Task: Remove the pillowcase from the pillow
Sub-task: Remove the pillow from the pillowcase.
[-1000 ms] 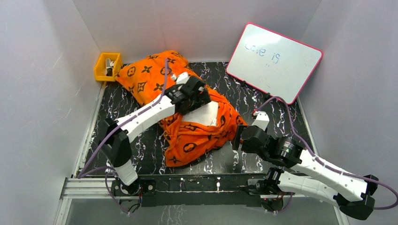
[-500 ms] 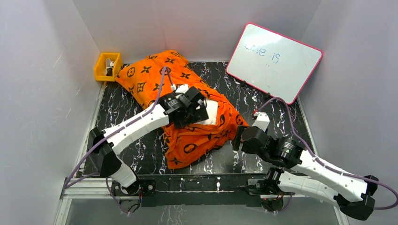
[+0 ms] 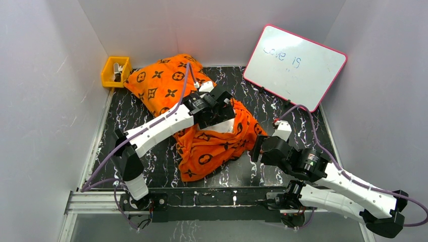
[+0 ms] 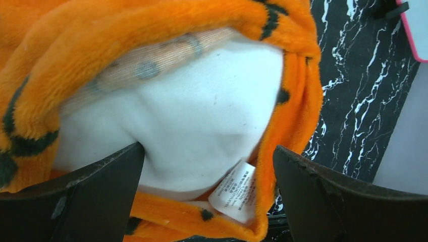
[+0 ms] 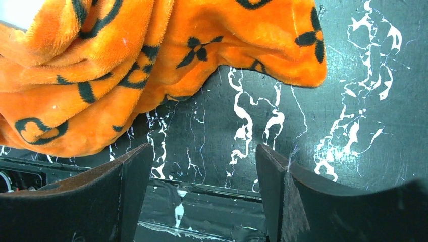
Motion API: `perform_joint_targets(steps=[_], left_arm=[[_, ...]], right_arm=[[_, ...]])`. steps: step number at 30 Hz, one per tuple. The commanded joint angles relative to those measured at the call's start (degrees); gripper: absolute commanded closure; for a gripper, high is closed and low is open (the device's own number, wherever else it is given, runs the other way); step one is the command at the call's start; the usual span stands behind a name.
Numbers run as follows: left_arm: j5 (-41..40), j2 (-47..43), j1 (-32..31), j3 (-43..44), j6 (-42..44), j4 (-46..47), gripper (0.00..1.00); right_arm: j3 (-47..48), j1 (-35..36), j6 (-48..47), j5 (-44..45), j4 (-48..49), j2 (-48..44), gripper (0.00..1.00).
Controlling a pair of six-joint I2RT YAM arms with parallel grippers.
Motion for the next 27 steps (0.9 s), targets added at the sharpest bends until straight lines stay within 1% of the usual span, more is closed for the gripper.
perform_joint_targets(steps=[1, 4, 10, 12, 15, 17, 18, 19, 20, 21, 22, 23, 25, 27], left_arm=[[-1.6, 1.3, -0.3, 3.7, 1.7, -1.8, 0.02], [-0.9, 1.4, -0.2, 1.4, 0.7, -2.1, 0.02], [-3.0, -0.6, 0.1, -9.1, -3.1, 0.1, 0.02], [-2.8, 0.9, 1.2, -12.7, -3.2, 1.8, 0.02], [-2.7, 5.7, 3.5, -16.8, -2.1, 5.1, 0.02], [-3.4, 8.2, 4.0, -18.4, 0.1, 8.7, 0.02], [-3.5, 8.7, 4.0, -19.7, 1.5, 11.7, 0.03], [-2.8, 8.8, 4.3, -21.3, 2.8, 15.2, 0.11], [-1.9, 8.6, 4.6, -23.2, 3.8, 18.8, 0.31], [0.1, 8.3, 5.1, -25.2, 5.2, 23.3, 0.61], [2.3, 7.9, 5.8, -26.9, 5.6, 26.6, 0.96], [4.2, 7.6, 6.5, -28.3, 5.2, 28.6, 1.0], [4.2, 6.6, 7.2, -28.8, 6.3, 30.3, 1.0], [2.4, 4.6, 7.4, -27.5, 8.5, 29.7, 1.0]], right_arm=[[-0.3, 0.2, 1.2, 1.5, -0.1, -0.8, 0.18], [-0.2, 0.2, 1.4, 1.7, -0.4, -0.8, 0.17], [-0.3, 0.1, 1.9, 2.3, -0.4, -1.5, 0.17], [-0.6, 0.1, 1.7, 2.4, 0.1, -1.1, 0.17], [-0.2, 0.1, 0.8, 2.2, 0.2, 0.8, 0.16], [0.4, 0.2, 0.7, 2.3, -0.6, 1.8, 0.13], [0.6, 0.2, 0.6, 2.3, -0.8, 2.1, 0.12], [0.8, 0.1, 0.4, 2.4, -0.8, 2.2, 0.12], [0.9, 0.2, 0.2, 2.7, -0.7, 2.1, 0.12], [1.1, 0.1, -0.1, 3.0, -0.6, 2.0, 0.12], [1.3, 0.2, -0.4, 3.4, -0.6, 2.0, 0.11], [1.6, 0.2, -0.8, 3.8, -0.6, 2.0, 0.11], [2.6, 0.2, -2.6, 4.4, 0.0, 2.8, 0.11], [4.8, 0.2, -6.6, 4.6, 1.3, 5.9, 0.11]])
